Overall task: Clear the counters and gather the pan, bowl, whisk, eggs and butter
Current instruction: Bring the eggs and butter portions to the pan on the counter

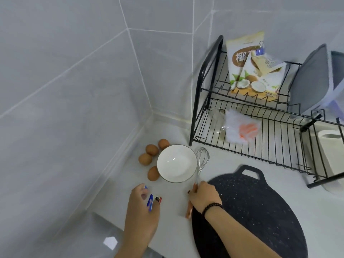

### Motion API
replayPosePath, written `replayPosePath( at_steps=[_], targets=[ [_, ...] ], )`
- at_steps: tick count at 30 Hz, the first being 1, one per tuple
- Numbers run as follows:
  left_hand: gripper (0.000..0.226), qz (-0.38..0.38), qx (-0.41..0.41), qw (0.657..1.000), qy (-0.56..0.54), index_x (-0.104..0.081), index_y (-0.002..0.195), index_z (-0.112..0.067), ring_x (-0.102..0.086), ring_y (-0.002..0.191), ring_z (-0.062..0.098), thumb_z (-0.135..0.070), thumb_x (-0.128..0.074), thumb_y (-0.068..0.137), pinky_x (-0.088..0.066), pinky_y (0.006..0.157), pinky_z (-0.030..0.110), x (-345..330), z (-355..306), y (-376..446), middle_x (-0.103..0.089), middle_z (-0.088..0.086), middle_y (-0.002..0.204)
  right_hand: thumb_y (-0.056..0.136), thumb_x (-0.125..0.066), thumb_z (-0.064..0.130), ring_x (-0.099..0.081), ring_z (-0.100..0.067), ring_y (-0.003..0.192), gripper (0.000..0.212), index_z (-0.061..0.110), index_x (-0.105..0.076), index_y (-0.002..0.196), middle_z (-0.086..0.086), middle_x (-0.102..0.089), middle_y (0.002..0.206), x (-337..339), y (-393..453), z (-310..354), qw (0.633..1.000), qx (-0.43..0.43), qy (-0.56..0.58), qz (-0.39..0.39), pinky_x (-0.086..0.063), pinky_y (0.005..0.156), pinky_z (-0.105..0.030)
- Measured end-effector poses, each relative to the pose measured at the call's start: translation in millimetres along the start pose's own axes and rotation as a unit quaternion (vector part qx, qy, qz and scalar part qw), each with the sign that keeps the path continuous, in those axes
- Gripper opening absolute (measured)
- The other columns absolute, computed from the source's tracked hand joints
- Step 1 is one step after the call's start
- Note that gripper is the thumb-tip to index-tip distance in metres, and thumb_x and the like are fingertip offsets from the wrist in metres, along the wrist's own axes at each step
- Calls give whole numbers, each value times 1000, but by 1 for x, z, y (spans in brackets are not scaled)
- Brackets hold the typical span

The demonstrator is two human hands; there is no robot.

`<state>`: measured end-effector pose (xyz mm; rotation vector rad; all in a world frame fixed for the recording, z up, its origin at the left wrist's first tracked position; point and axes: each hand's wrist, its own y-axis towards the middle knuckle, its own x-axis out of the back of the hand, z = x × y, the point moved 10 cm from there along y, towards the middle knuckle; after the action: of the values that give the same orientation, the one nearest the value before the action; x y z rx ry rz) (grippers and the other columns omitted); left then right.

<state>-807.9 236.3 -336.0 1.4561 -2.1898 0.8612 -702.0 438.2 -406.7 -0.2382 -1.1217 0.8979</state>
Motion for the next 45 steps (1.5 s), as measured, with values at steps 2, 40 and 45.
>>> replayPosePath(
  at_steps=[2, 40, 45],
  targets=[
    [51, 8, 9, 1000, 2, -43, 132, -20, -54, 115, 14, -17, -67, 88, -46, 94, 30, 0, -3, 5, -56, -5, 123, 85, -51, 26, -64, -20, 72, 13, 13, -50, 82, -2, -59, 83, -3, 3, -1, 998, -6, 57, 13, -57, 64, -32],
    [32, 149, -31, 984, -98, -68, 97, -32, -65, 96, 1, -2, -60, 87, -54, 93, 37, -26, -29, 97, -72, -19, 93, 96, -44, 14, -51, -15, 81, 20, 22, -57, 109, 4, -58, 101, 95, -19, 63, 917, 256, -262, -159, -35, 73, -24],
    [31, 123, -61, 987, -78, -65, 103, -26, -63, 99, 6, 0, -58, 87, -49, 90, 29, -20, -34, 93, -66, -20, 97, 97, -41, 15, -43, -16, 75, 20, 20, -54, 111, 2, -57, 102, 91, -13, 61, 916, 229, -304, -129, -33, 73, -26]
  ],
)
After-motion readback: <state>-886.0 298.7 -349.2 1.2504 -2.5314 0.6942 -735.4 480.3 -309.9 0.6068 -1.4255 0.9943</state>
